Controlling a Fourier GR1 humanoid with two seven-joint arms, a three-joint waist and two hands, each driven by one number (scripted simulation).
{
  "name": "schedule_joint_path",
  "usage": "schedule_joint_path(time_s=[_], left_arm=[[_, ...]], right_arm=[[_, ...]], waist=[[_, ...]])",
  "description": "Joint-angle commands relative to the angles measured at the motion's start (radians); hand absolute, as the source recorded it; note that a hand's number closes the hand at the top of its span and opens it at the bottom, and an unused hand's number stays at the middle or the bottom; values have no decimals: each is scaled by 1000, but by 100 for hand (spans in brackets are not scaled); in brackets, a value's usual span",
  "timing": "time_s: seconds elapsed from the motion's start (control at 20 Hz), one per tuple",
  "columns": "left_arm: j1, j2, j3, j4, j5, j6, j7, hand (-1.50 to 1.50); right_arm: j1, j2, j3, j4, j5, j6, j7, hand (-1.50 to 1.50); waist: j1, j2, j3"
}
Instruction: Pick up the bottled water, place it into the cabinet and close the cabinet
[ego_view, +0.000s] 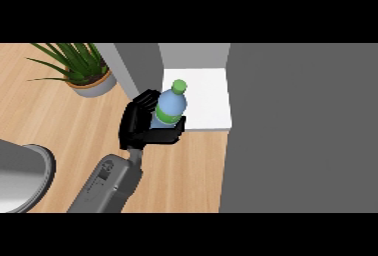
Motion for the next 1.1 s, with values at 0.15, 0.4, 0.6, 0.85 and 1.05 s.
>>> schedule_joint_path(time_s=[0.15, 0.4, 0.6, 0.85, 1.05], left_arm=[[-330, -31, -5, 185, -75, 131, 53, 150], [-362, -21, 3, 188, -133, 213, 118, 150], [-351, 14, -3, 242, -156, 241, 128, 150], [-366, 28, -33, 246, -192, 288, 137, 150], [-362, 40, -41, 296, -222, 342, 127, 150]], right_arm=[[-34, 4, 12, 9, 4, -3, 21, -150], [10, -26, 8, 5, -14, 28, -2, -150], [-17, 12, 39, 34, 8, 9, -14, -150], [-65, -23, -21, 15, -33, 27, 29, -150], [-40, -30, -19, 9, -44, 40, 10, -150]], waist=[[-50, 21, 2], [-62, 19, 4], [-75, 27, 3], [-69, 31, 2], [-89, 33, 3]])
